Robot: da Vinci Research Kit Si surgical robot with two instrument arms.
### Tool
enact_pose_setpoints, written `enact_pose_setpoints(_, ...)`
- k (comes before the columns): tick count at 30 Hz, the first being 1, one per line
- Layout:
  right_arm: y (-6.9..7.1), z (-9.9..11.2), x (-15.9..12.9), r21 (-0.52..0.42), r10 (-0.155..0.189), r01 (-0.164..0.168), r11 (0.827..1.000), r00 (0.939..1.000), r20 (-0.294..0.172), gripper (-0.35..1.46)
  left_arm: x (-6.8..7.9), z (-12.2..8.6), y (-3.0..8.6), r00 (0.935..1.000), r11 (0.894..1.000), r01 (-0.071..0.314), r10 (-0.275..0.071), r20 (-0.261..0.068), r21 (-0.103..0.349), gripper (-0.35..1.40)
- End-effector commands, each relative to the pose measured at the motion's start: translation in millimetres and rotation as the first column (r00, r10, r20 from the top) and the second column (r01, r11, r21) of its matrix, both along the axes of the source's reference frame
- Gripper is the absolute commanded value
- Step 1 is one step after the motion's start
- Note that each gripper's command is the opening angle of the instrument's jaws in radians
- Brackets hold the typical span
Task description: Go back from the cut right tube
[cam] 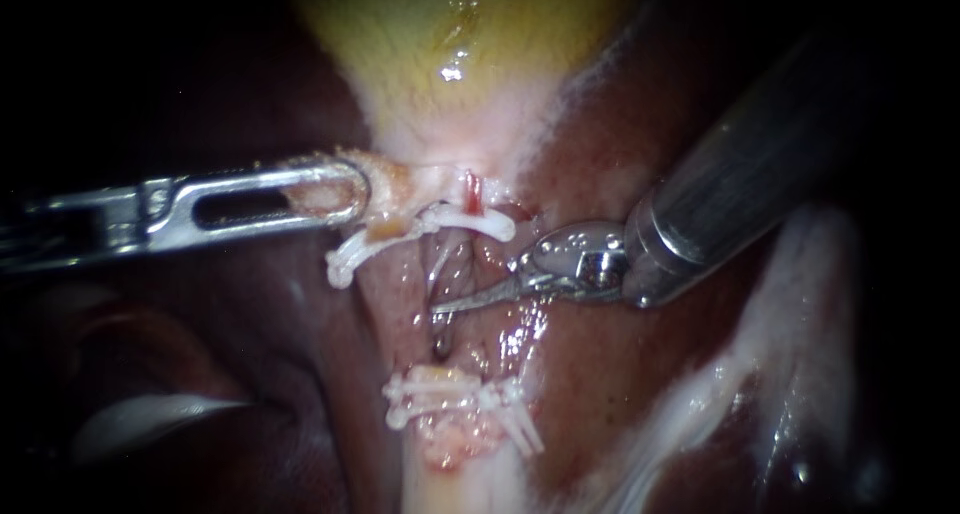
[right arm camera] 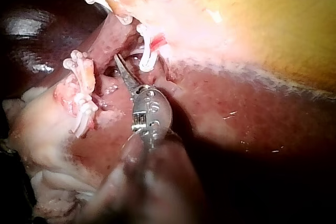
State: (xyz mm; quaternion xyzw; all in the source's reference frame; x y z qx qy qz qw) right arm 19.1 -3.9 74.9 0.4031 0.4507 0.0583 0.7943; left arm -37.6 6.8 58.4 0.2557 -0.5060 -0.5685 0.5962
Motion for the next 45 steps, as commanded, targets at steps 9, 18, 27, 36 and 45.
enact_pose_setpoints(9,-0.3,-0.4,-0.2,0.018,0.021,-0.021,1.000,0.9994,0.026,-0.35,0.1,0.1,0.0,1.0000,1.000,-0.001,0.001,0.001,0.000,-0.35)
enact_pose_setpoints(18,-0.7,-0.9,-1.0,-0.002,0.085,-0.085,0.996,0.9961,0.020,0.99,0.2,0.1,0.0,1.0000,1.000,-0.001,0.001,0.001,0.000,-0.35)
enact_pose_setpoints(27,-1.0,-1.5,-1.0,-0.025,0.100,-0.099,0.995,0.9949,0.016,1.26,0.2,0.2,0.0,1.0000,1.000,-0.002,0.002,0.001,0.000,-0.35)
enact_pose_setpoints(36,-0.7,-3.4,-2.5,-0.183,0.184,-0.178,0.967,0.9829,0.014,1.38,0.3,0.3,0.1,1.0000,1.000,0.000,0.000,0.000,0.000,-0.35)
enact_pose_setpoints(45,1.3,-8.2,-6.8,-0.401,0.257,-0.219,0.889,0.9655,0.042,1.43,0.6,0.7,0.3,1.0000,1.000,0.003,-0.003,-0.003,-0.001,-0.35)
